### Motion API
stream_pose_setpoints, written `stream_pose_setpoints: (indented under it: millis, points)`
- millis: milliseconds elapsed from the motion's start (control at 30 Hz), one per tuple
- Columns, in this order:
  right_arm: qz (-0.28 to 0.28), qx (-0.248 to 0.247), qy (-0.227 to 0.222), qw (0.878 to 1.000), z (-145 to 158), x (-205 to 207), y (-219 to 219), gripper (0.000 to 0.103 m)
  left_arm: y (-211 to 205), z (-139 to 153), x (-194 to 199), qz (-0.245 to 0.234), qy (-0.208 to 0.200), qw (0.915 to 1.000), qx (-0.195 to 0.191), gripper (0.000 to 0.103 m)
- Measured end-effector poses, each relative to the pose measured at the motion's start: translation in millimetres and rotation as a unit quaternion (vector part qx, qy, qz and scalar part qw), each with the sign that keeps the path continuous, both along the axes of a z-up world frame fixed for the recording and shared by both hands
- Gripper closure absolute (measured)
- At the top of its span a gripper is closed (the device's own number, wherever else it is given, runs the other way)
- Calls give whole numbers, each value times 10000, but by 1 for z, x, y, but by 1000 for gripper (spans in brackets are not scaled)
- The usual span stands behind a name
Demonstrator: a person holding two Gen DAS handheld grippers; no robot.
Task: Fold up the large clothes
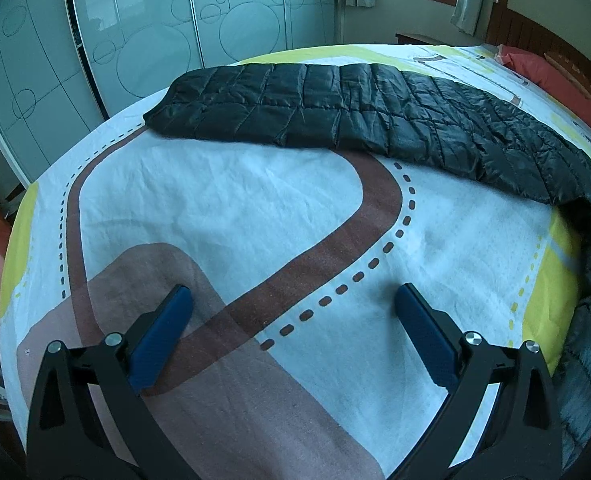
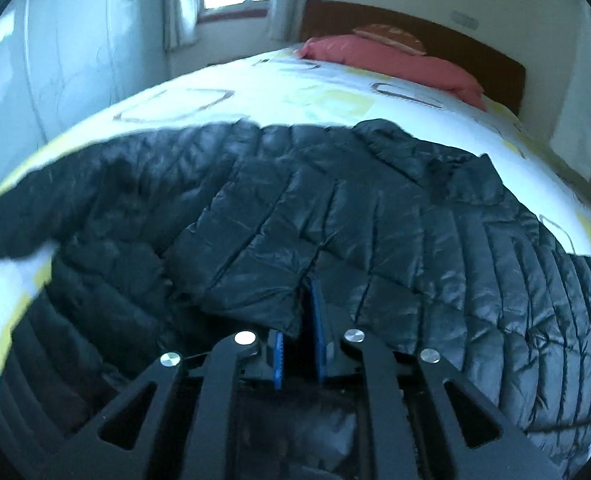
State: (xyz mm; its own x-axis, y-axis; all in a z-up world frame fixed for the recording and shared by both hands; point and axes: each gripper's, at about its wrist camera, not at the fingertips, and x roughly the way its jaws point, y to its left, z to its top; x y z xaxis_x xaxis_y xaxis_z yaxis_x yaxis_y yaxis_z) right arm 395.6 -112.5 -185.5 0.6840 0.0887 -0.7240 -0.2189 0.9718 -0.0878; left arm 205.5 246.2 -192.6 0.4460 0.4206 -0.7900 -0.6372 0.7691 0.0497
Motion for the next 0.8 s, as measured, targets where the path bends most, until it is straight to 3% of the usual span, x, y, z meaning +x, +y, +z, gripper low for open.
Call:
stream_pose_setpoints:
  millis: [67,167,200,300,367,433,467,533,633,700,800]
  points:
    - [76,146,-1,9999,4,-6,-3,80,0,0,0,2,-1,10000,-3,2]
    - [222,703,0,9973,19,-21,-17,41,-1,0,0,3,3,10000,4,2]
    - [260,908,-101,9955,28,-33,-29,35,-1,0,0,3,2,10000,2,2]
    - [166,1012,-307,9943,48,-56,-58,35,-1,0,0,0,3,10000,9,2]
    - [-187,966,-512,9938,58,-66,-91,35,-1,0,0,0,1,10000,10,2]
    - [-796,935,-550,9909,62,-67,-141,40,-1,0,0,0,4,10000,13,2]
    - [-1070,936,-518,9885,60,-66,-160,49,-1,0,0,0,5,10000,11,2]
    - [-1852,924,-462,9773,50,-64,-212,52,-1,0,0,0,12,10000,20,2]
    - [-2588,635,-239,9635,24,-59,-253,52,-1,0,1,0,19,10000,30,2]
    - [-2683,609,348,9608,-13,-49,-264,51,-1,0,1,1,20,10000,31,2]
    - [-2569,305,267,9656,-12,-44,-252,50,-1,0,1,0,15,10000,23,2]
